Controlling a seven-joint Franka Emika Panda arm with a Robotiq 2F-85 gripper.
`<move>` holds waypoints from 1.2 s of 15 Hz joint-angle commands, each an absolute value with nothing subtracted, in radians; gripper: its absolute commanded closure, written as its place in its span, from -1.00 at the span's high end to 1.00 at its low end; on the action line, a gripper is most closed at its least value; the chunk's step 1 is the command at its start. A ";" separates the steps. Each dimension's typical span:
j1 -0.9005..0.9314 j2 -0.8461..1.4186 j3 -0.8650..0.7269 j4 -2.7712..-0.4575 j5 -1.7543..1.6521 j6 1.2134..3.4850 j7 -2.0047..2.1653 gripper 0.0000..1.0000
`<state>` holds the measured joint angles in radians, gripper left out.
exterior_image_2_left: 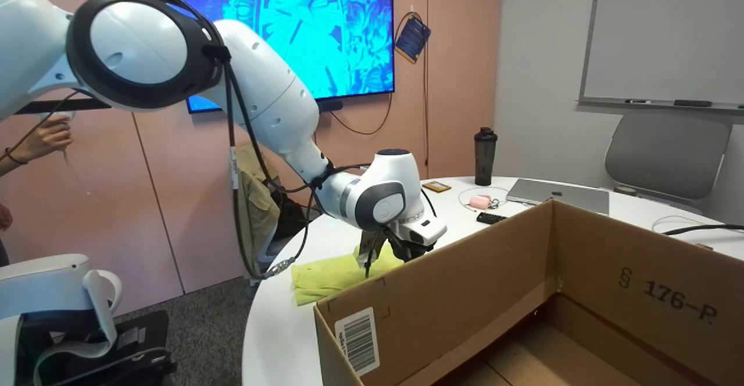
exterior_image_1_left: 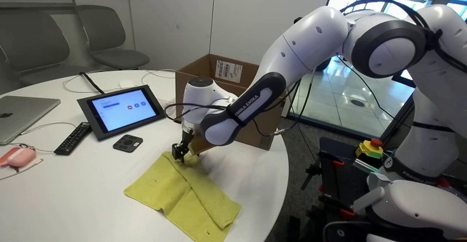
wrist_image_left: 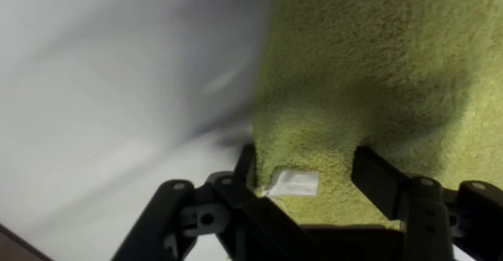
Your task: Pick up the marker, put it on the towel and fold together, pick up the folded towel with the maker and put it in the box
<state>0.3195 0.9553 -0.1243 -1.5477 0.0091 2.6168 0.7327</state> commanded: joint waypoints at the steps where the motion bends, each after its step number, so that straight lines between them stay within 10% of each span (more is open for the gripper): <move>1: 0.316 0.995 -0.116 -1.485 0.024 2.601 0.742 -0.28; 7: 0.324 0.977 -0.115 -1.491 0.016 2.603 0.737 -0.92; 18: 0.408 0.899 -0.132 -1.521 -0.018 2.614 0.754 -0.85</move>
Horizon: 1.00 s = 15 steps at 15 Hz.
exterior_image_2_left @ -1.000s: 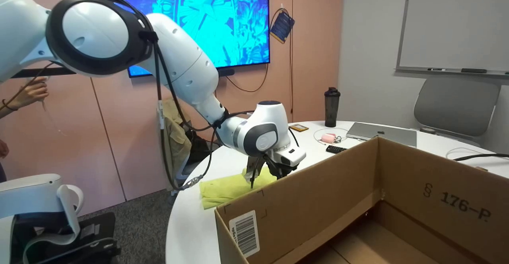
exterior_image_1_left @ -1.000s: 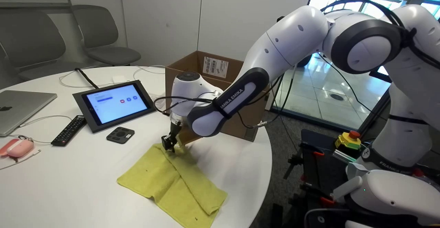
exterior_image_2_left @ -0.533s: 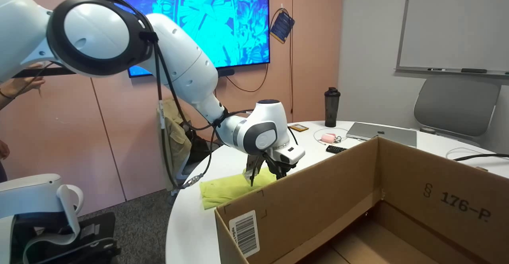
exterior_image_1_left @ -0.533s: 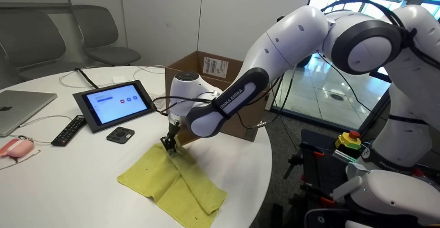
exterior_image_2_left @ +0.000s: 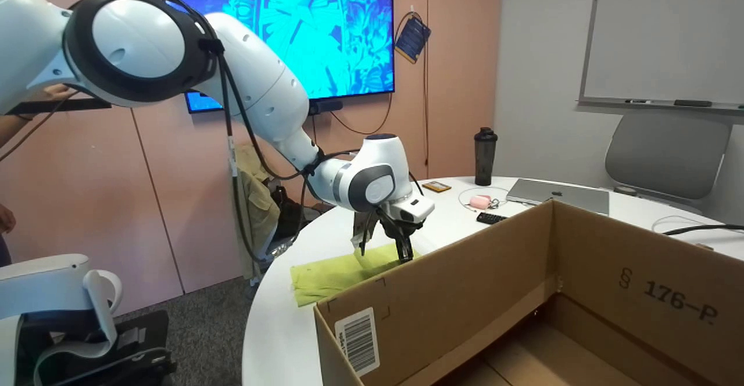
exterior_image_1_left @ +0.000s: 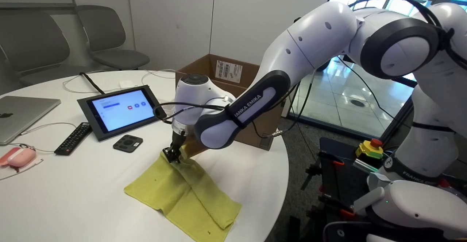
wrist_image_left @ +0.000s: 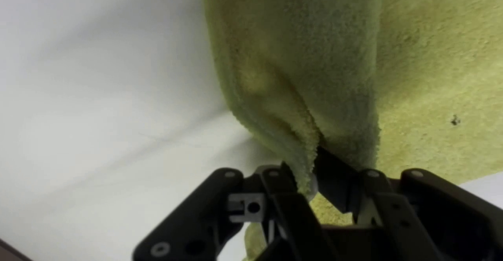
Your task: Pick up the marker, put it on the towel and fold together, pick up the folded towel with the maker and put it in the box
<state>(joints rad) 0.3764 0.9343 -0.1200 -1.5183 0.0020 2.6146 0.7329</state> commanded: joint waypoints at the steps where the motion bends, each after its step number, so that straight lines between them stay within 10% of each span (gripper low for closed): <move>1: 0.414 0.892 -0.129 -1.519 -0.019 2.612 0.752 -0.85; 15: 0.454 0.987 -0.035 -1.368 0.119 2.707 0.902 -0.89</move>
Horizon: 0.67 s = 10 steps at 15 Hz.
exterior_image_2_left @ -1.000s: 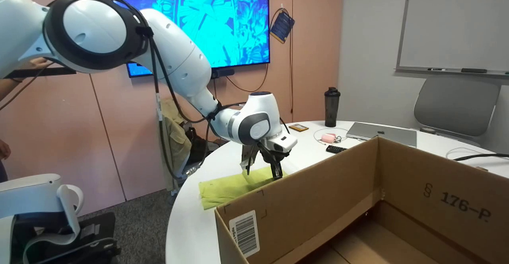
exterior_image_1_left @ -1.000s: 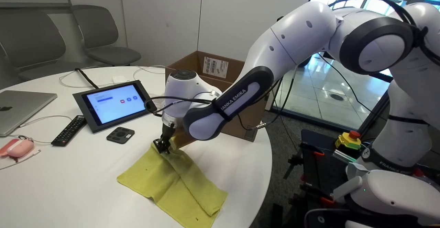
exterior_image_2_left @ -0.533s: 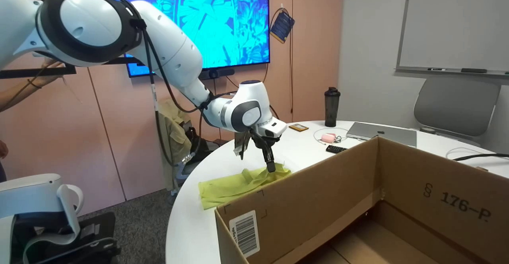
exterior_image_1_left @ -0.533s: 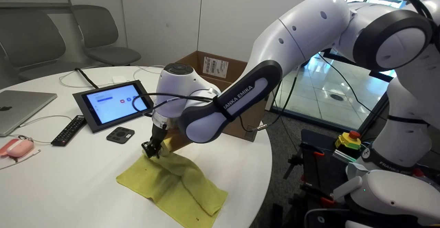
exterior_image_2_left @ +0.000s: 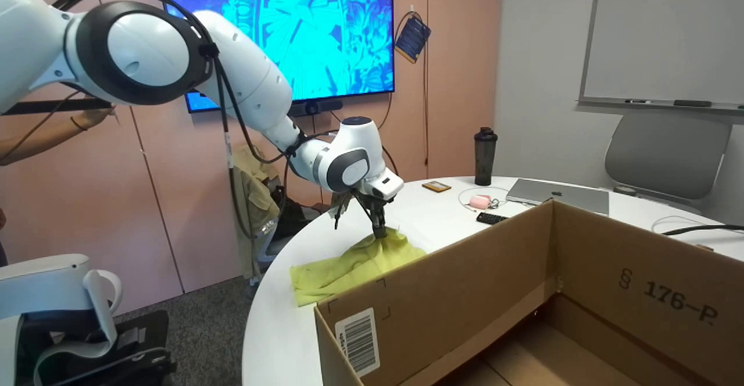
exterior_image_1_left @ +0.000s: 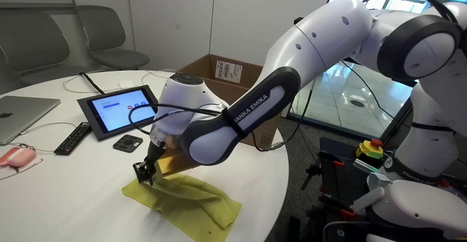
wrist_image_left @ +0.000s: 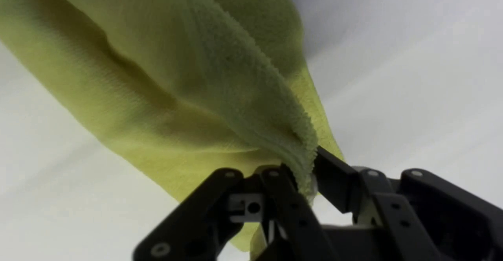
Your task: Pick up the marker, put it on the towel and fold together, pick up the folded towel with the maker and put it in the box
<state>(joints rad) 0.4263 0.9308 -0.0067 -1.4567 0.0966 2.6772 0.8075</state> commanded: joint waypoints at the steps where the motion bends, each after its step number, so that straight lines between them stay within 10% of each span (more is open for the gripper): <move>1: 0.469 1.006 -0.057 -1.343 0.113 2.705 0.951 -0.89; 10: 0.555 1.137 -0.201 -1.148 0.054 2.626 1.403 -0.91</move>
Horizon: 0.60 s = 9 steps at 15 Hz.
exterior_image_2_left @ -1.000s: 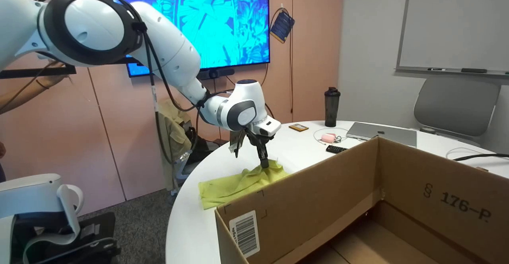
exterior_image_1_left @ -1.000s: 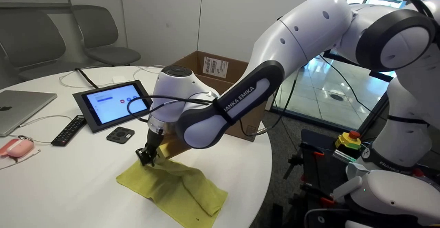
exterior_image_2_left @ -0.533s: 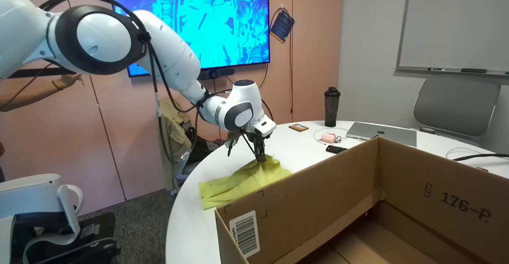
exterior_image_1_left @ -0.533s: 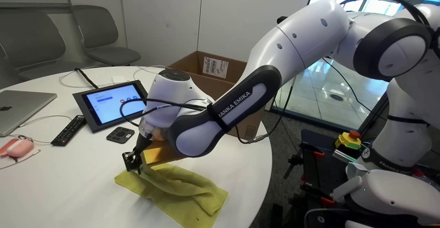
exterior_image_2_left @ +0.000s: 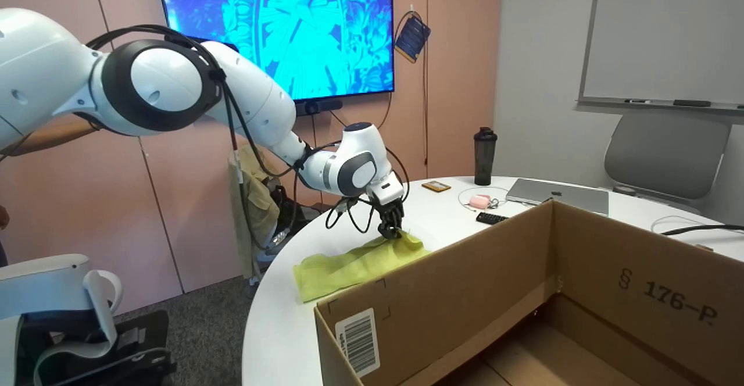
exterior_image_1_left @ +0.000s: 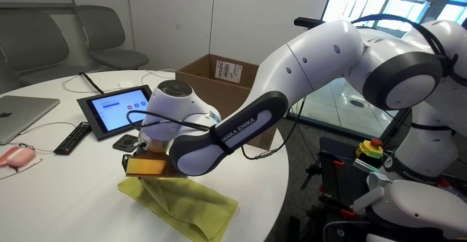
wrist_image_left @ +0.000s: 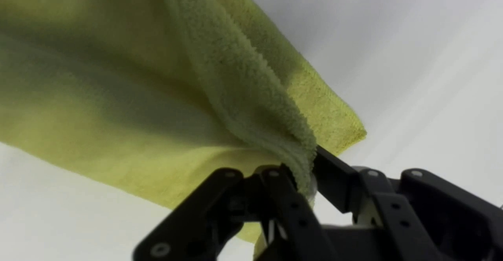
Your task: Pick up the marker, put it on the towel and fold together, pick up the folded towel with the maker and put it in the box
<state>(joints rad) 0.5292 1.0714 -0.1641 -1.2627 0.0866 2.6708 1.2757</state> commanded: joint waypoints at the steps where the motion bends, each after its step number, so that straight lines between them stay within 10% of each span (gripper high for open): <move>1: 0.559 1.146 -0.202 -1.134 0.039 2.610 1.426 -0.88; 2: 0.560 1.154 -0.200 -1.119 0.023 2.594 1.441 -0.24; 9: 0.583 1.102 -0.160 -1.119 -0.037 2.549 1.388 0.63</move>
